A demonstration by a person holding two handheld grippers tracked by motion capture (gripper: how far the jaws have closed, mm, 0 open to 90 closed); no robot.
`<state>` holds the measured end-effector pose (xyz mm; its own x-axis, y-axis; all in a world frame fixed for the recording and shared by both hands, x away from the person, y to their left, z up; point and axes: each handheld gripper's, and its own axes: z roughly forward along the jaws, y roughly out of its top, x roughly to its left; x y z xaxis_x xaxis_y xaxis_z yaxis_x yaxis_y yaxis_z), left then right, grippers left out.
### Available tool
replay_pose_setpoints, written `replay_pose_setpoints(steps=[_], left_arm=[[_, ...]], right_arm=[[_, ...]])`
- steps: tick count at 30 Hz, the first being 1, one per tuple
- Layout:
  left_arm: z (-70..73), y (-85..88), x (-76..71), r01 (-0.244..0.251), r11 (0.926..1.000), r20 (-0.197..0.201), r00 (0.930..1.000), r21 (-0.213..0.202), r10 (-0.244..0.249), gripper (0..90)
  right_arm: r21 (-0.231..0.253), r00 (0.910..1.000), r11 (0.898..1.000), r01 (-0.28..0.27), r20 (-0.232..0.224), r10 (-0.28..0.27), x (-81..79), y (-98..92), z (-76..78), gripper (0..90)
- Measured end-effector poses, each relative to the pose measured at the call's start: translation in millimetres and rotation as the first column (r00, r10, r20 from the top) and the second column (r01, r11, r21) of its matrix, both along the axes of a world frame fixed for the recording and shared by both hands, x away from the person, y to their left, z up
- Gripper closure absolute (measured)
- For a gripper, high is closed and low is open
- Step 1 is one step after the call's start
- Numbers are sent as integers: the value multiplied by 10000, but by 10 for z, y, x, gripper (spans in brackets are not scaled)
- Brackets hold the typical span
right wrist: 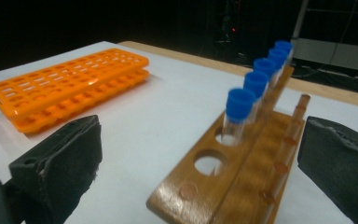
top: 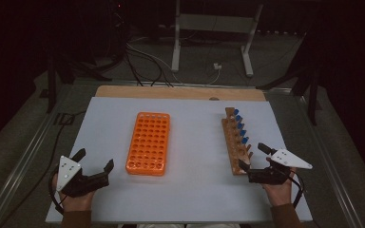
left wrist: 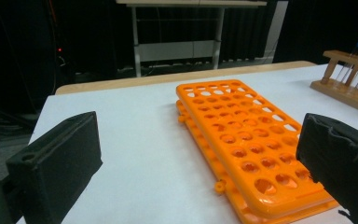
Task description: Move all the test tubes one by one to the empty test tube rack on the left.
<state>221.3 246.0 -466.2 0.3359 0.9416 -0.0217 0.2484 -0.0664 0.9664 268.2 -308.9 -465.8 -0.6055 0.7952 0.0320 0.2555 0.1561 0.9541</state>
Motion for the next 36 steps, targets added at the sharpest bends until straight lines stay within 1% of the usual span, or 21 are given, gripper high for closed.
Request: replay_pose_setpoints(steps=[3, 4, 7, 9, 12, 13, 15, 16, 17, 18, 19, 20, 21, 22, 23, 24, 25, 26, 27, 32, 36], left_arm=[[-7, 1, -4, -17, 10000, -48, 10000, 19, 17, 9], [-8, 0, -7, -23, 10000, -37, 10000, 8, 23, 9], [-13, 2, -8, -235, 9997, -49, 9997, 39, 235, 10], [-20, 9, 0, -271, 9996, -76, 9996, -48, 270, 10], [-26, 14, 4, -270, 9996, -144, 9995, -73, 269, 10], [-26, 12, 3, -281, 9996, -152, 9995, -75, 280, 11], [-25, 6, -1, -291, 9996, -137, 9995, -36, 290, 11], [-25, 2, -1, -285, 9996, -132, 9995, -18, 285, 11], [-26, -1, -1, -276, 9996, -143, 9995, 8, 276, 11], [-30, -4, -1, -290, 9996, -171, 9994, 28, 291, 10], [-32, -5, 1, -291, 9996, -180, 9994, -1, 291, 10], [-34, -5, 3, -299, 9995, -196, 9994, -29, 298, 11], [-35, -4, 5, -312, 9995, -199, 9993, -43, 311, 11], [-34, -1, 5, -325, 9995, -205, 9993, -43, 324, 11], [-33, 0, 6, -331, 9994, -200, 9993, -66, 330, 11], [-31, 1, 6, -332, 9994, -199, 9993, -64, 331, 11], [-31, -1, 7, -331, 9994, -197, 9993, -65, 330, 11], [-31, -2, 7, -329, 9994, -201, 9993, -68, 328, 11], [-32, -4, 7, -327, 9994, -209, 9993, -66, 325, 11], [-31, -5, 6, -306, 9995, -196, 9993, -79, 304, 11], [-29, 0, 1, -312, 9995, -208, 9993, -78, 310, 11]], right_arm=[[-145, 10000, 9998, -96, 4, 97, 64, 15, 61, 0], [-123, 9999, 9998, -128, -60, 127, 94, 18, 70, 0], [-348, 9994, 9993, -109, -325, 98, 183, 27, 74, 32], [-463, 9990, 9989, -94, -433, 74, 209, 30, 69, 40], [-617, 9977, 9981, -40, -680, -2, 269, 27, 51, 91], [-667, 9958, 9978, -18, -912, -43, 311, 15, 52, 165], [-581, 9933, 9983, -83, -1159, 15, 359, 5, 51, 266], [-581, 9933, 9983, -83, -1159, 15, 359, 5, 51, 266], [-561, 9924, 9984, -106, -1234, 36, 381, 1, 50, 315], [-547, 9909, 9985, -98, -1345, 24, 414, -4, 48, 460], [-547, 9909, 9985, -98, -1345, 24, 414, -4, 48, 460], [-646, 9902, 9976, -239, -1390, 147, 430, -3, 41, 579], [-646, 9902, 9976, -239, -1390, 147, 430, -3, 41, 579], [-795, 9910, 9964, -281, -1328, 173, 442, 5, 31, 661], [-795, 9910, 9964, -281, -1328, 173, 442, 5, 31, 661], [-945, 9917, 9951, -291, -1278, 168, 455, 17, 27, 715], [-945, 9917, 9951, -291, -1278, 168, 455, 17, 27, 715], [-1024, 9921, 9943, -302, -1241, 174, 464, 25, 27, 742], [-1206, 9927, 9924, -257, -1200, 112, 480, 49, 33, 752], [-1347, 9934, 9907, -189, -1146, 34, 529, 93, 25, 755], [-1615, 9935, 9868, -107, -1138, -79, 553, 137, -1, 754]])
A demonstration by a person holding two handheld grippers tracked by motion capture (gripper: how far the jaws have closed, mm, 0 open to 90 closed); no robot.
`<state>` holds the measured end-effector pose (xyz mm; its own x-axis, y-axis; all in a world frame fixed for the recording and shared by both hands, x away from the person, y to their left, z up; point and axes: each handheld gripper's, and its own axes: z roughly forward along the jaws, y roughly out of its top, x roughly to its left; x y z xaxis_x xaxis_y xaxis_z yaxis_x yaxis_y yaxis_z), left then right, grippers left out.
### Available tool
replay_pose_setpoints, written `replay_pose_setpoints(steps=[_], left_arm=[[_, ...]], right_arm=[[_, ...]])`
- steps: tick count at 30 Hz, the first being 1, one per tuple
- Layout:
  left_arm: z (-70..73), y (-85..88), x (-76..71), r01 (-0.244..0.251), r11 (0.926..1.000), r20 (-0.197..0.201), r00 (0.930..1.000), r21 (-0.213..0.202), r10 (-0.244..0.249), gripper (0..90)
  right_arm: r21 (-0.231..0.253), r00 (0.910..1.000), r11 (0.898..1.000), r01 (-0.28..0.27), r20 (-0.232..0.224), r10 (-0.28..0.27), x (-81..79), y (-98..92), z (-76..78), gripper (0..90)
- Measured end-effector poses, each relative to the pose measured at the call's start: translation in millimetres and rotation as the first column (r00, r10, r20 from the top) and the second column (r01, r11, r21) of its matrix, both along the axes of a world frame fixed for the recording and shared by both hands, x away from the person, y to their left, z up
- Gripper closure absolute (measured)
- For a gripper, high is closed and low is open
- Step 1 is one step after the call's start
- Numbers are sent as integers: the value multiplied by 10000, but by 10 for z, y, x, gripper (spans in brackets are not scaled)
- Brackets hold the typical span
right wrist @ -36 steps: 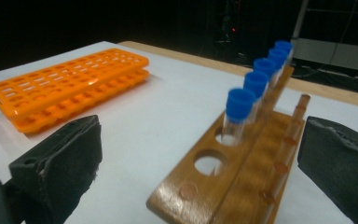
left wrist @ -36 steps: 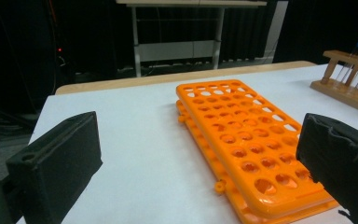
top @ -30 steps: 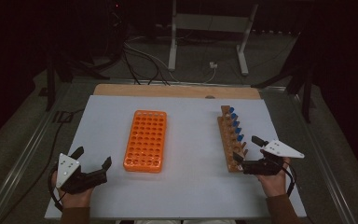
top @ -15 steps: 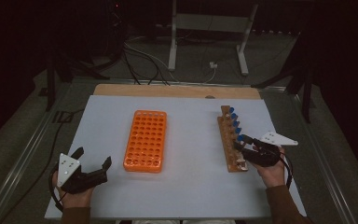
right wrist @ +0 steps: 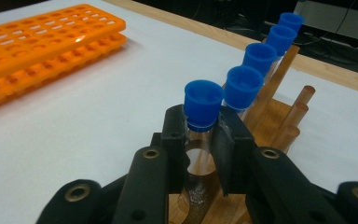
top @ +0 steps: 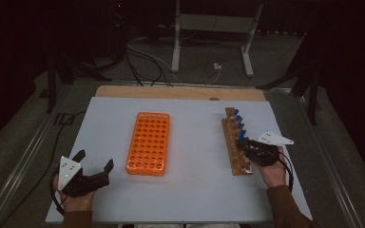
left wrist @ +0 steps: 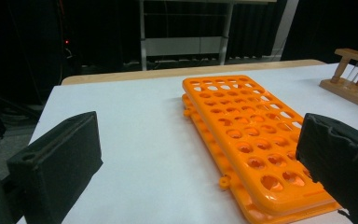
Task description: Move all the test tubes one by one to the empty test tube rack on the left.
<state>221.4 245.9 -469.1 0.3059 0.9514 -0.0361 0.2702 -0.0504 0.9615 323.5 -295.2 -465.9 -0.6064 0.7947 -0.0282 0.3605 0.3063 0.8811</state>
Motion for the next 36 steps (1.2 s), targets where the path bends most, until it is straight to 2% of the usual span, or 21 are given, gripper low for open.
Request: replay_pose_setpoints(steps=[4, 9, 11, 14, 17, 18, 22, 27, 32, 36], left_arm=[[2, 2, 3, 4, 10000, -32, 10000, -14, -4, 11], [34, -19, -3, 75, 9995, -60, 10000, -307, -77, 11], [47, -58, 5, 133, 9999, -125, 9998, -88, -134, 11], [79, -105, 7, 277, 9995, -110, 9996, -163, -279, 11], [127, -156, 29, 339, 9994, -278, 9990, 52, -337, 11], [140, -164, 35, 369, 9993, -285, 9989, 108, -366, 11], [196, -179, 54, 600, 9982, -189, 9980, 50, -599, 11], [232, -214, 135, 1425, 9898, -194, 9896, 26, -1424, 10], [276, -276, 231, 1712, 9852, -286, 9849, 72, -1709, 10], [326, -326, 291, 1818, 9833, -301, 9829, -44, -1819, 10]], right_arm=[[47, 10000, 10000, 88, 5, -88, 12, -5, -8, 759], [25, 9999, 10000, 84, 79, -84, 7, -13, 25, 764], [98, 9999, 9999, 79, 102, -80, -2, -15, 53, 765], [153, 9999, 9999, 69, 139, -71, -12, -15, 106, 765], [101, 9998, 9998, 171, 131, -172, -15, -12, 156, 765], [245, 9998, 9995, 195, 87, -197, -14, -19, 206, 766], [328, 9999, 9994, 129, 61, -131, -17, -15, 299, 766], [373, 9999, 9993, 9, 113, -13, -16, -1, 403, 766], [437, 9993, 9990, -91, 360, 75, -23, -3, 580, 766], [546, 9992, 9984, -170, 376, 149, -25, 2, 654, 766]])
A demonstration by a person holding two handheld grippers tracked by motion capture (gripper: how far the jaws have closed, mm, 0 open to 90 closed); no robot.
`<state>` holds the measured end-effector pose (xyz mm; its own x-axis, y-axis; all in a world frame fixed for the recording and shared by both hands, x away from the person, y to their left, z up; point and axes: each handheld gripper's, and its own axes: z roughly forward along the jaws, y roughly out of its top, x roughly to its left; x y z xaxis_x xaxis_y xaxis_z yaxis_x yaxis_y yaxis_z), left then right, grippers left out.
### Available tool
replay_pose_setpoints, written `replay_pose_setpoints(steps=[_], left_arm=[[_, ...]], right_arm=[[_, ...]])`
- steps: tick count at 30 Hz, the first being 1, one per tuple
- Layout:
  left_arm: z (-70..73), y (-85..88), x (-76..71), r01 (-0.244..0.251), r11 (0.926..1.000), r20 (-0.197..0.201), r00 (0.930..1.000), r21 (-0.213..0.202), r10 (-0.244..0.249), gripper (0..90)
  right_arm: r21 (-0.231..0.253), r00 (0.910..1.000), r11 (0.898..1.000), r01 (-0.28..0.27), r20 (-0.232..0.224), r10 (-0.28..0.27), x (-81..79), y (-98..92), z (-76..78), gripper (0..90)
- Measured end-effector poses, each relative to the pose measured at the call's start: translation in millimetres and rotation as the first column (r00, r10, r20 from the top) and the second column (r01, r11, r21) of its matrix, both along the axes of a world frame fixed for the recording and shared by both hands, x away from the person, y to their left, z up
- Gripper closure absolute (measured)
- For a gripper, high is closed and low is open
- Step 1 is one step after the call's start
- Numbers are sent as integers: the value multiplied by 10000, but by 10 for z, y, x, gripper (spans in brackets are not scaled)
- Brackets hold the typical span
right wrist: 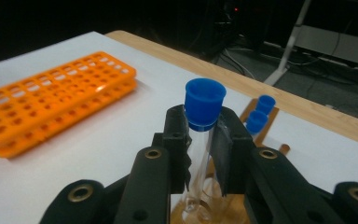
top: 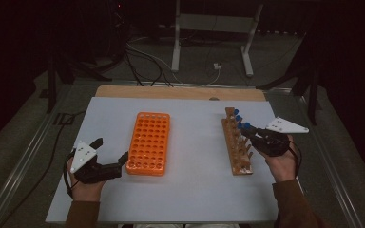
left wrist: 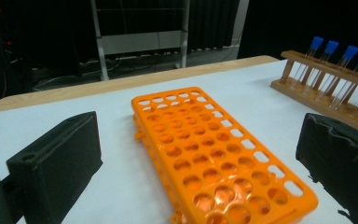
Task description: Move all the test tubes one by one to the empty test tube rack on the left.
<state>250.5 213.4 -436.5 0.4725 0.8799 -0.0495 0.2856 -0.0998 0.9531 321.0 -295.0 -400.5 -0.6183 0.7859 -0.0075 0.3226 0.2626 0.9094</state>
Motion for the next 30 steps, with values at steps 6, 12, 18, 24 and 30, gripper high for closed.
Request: replay_pose_setpoints(steps=[6, 12, 18, 24, 30], left_arm=[[44, -106, 89, 229, 9997, 22, 9997, -42, -229, 10], [73, -250, 193, 502, 9987, -218, 9985, 47, -501, 10], [99, -369, 286, 685, 9976, -216, 9974, -45, -686, 11], [116, -516, 368, 1019, 9946, -275, 9944, -176, -1024, 11], [137, -765, 438, 1649, 9861, -262, 9861, 208, -1643, 15]], right_arm=[[53, 9996, 9996, -262, 77, 262, 16, 113, 94, 766], [194, 9985, 9983, -546, 98, 544, 64, 231, 131, 766], [233, 9961, 9958, -884, 36, 884, 106, 390, 135, 766], [319, 9935, 9930, -1138, 6, 1139, 149, 530, 138, 766], [363, 9897, 9892, -1421, -124, 1427, 177, 687, 116, 766]])
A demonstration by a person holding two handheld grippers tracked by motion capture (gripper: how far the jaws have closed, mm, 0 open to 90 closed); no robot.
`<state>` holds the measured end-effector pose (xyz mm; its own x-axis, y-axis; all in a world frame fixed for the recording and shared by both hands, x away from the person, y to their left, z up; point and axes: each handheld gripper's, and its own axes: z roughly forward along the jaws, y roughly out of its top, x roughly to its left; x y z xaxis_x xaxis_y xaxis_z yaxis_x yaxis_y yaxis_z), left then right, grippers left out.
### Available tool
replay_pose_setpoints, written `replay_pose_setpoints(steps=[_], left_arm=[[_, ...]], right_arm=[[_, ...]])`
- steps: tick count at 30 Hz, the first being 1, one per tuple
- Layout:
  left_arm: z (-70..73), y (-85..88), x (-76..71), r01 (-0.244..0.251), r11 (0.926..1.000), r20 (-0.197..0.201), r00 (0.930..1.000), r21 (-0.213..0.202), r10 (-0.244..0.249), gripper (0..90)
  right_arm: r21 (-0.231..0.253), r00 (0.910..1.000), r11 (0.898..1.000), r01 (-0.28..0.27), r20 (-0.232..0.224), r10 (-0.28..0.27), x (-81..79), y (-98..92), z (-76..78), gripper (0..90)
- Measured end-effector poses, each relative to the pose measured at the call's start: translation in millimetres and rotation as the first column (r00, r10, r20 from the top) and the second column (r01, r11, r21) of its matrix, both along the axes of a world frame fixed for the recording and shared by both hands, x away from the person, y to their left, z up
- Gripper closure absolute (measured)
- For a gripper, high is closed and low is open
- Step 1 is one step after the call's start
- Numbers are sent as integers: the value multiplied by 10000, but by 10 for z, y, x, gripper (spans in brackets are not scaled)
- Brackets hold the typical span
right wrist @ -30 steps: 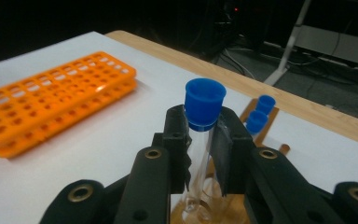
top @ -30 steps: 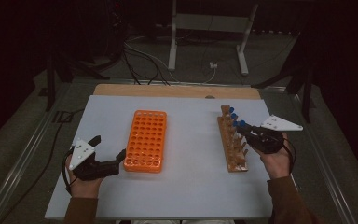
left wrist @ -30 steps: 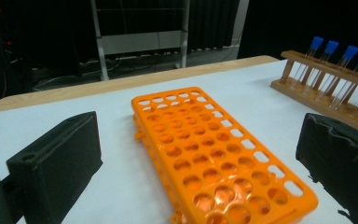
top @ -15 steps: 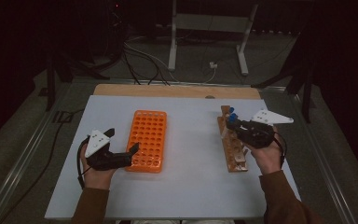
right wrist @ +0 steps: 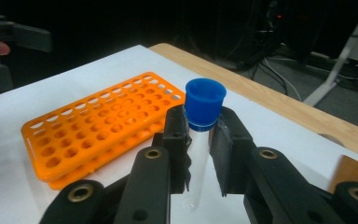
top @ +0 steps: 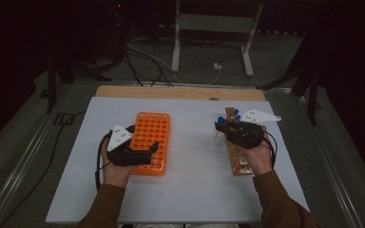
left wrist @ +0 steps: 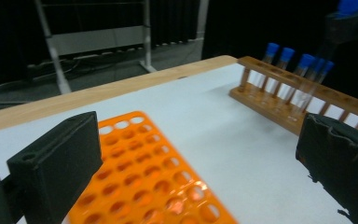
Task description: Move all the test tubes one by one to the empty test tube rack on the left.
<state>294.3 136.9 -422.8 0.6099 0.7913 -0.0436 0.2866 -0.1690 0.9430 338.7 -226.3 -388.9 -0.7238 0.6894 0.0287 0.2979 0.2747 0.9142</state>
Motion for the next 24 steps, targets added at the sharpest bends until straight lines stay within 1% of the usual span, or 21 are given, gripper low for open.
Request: replay_pose_setpoints(steps=[3, 4, 6, 8, 12, 14, 16, 20, 24], left_arm=[[14, -133, 32, 340, 9994, 64, 9994, 106, -341, 37], [15, -176, 47, 453, 9989, 51, 9990, 102, -453, 37], [15, -271, 83, 617, 9979, 43, 9981, 221, -618, 45], [16, -341, 109, 735, 9970, 17, 9973, 228, -736, 55], [28, -485, 166, 987, 9951, 0, 9951, 60, -987, 82], [34, -553, 186, 1152, 9933, -19, 9933, -4, -1152, 88], [33, -626, 203, 1317, 9913, -36, 9913, -38, -1318, 112], [15, -722, 230, 1612, 9869, -96, 9869, -112, -1613, 153], [-18, -802, 261, 1797, 9833, -162, 9835, -298, -1802, 175]], right_arm=[[111, 9997, 9997, -222, -118, 224, 19, 101, -24, 766], [111, 9997, 9997, -222, -118, 224, 19, 101, -24, 766], [206, 9992, 9992, -356, -199, 360, 26, 151, -35, 766], [258, 9985, 9986, -472, -265, 479, 29, 209, -44, 766], [332, 9969, 9970, -702, -346, 714, 30, 314, -52, 766], [377, 9964, 9965, -750, -369, 764, 31, 332, -52, 766], [528, 9952, 9949, -855, -439, 878, 34, 375, -51, 766], [687, 9937, 9930, -964, -509, 1000, 32, 414, -54, 766], [791, 9924, 9915, -1035, -590, 1083, 29, 441, -62, 766]])
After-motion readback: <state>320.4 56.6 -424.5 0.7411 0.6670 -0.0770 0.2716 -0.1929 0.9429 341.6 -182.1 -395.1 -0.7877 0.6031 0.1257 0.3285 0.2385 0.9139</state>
